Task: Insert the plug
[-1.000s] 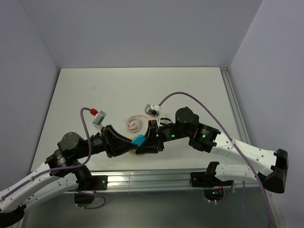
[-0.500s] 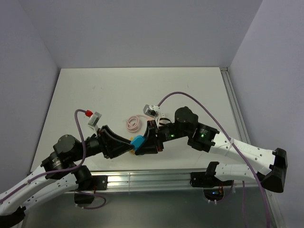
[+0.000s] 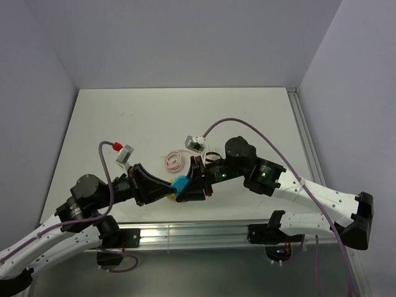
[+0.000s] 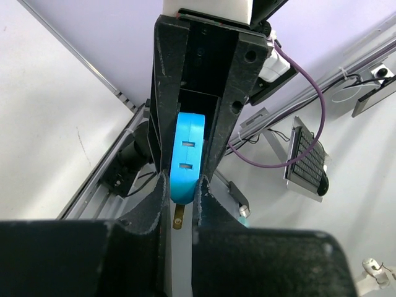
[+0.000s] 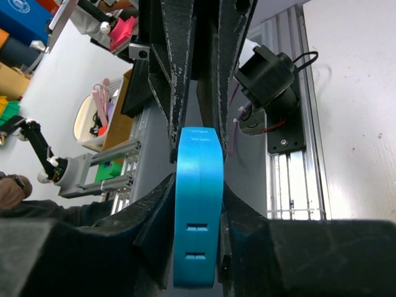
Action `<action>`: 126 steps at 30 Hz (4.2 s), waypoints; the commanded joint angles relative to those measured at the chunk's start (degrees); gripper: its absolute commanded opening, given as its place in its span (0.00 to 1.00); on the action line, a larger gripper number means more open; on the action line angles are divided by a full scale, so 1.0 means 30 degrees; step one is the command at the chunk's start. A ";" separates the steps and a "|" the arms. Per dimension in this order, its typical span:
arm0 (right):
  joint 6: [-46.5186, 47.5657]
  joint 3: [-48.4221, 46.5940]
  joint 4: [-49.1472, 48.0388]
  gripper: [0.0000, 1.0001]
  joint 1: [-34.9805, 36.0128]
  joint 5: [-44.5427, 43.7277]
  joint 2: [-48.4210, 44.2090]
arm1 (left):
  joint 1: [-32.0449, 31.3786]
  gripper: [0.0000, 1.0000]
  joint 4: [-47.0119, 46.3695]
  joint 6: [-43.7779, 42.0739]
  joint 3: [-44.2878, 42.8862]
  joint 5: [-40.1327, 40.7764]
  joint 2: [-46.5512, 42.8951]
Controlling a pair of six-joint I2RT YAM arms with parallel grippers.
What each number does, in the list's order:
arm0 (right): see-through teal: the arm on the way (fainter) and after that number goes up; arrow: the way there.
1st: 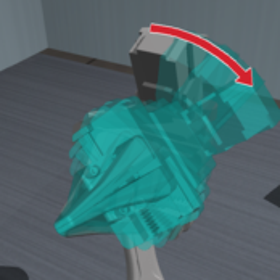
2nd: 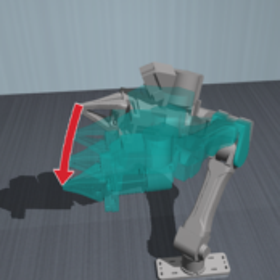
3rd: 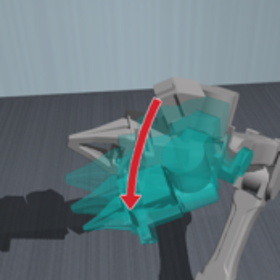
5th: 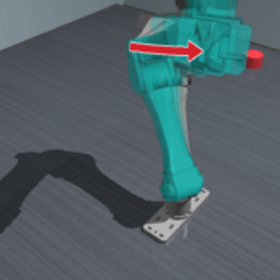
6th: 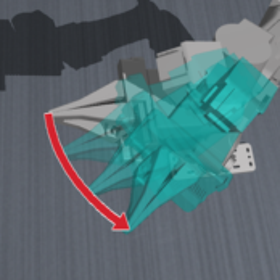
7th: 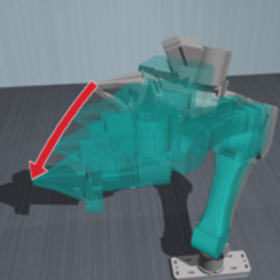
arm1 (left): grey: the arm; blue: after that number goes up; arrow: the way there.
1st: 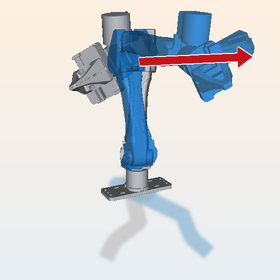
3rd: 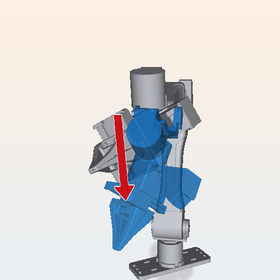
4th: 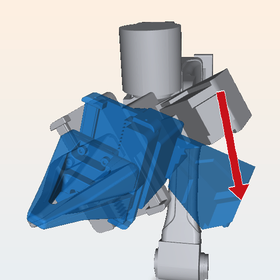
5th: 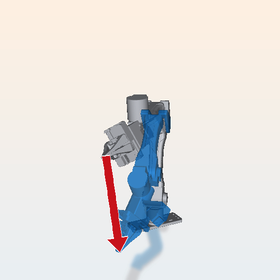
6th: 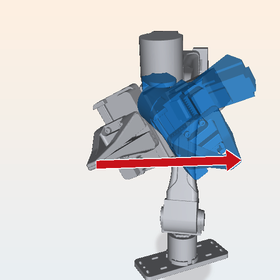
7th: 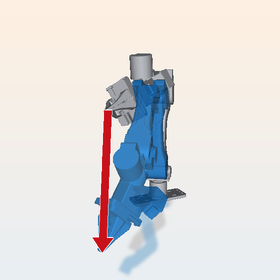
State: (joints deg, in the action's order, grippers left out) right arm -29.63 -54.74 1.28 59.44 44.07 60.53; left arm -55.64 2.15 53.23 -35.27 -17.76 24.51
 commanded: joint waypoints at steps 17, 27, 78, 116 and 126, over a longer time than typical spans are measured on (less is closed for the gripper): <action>0.1175 -0.1763 0.0483 0.42 -0.0096 -0.0542 -0.0373 | 0.0089 0.00 0.0074 0.0010 -0.0022 0.0266 0.0325; 0.1087 -0.1705 0.0365 0.34 -0.0447 -0.0746 -0.0490 | 0.0089 0.00 0.0191 0.0010 0.0095 0.0149 0.0208; 0.1848 -0.3224 0.4717 0.00 -0.0915 -0.5219 0.1967 | 0.0089 0.99 0.4548 -0.0547 -0.1308 0.5265 -0.0727; 0.0383 -1.1110 1.2670 0.00 -0.4931 -1.8586 1.6385 | 0.0089 1.00 0.5816 -0.4356 -0.0491 1.0138 -0.3044; 0.0384 -1.0229 1.1967 0.00 -0.5164 -1.8354 1.6384 | 0.0089 0.99 0.5494 -0.3975 -0.0285 1.0021 -0.2898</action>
State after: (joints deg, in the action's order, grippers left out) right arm -27.86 -85.71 38.59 44.47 -9.87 110.26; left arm -55.55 20.82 41.23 -36.07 12.34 15.51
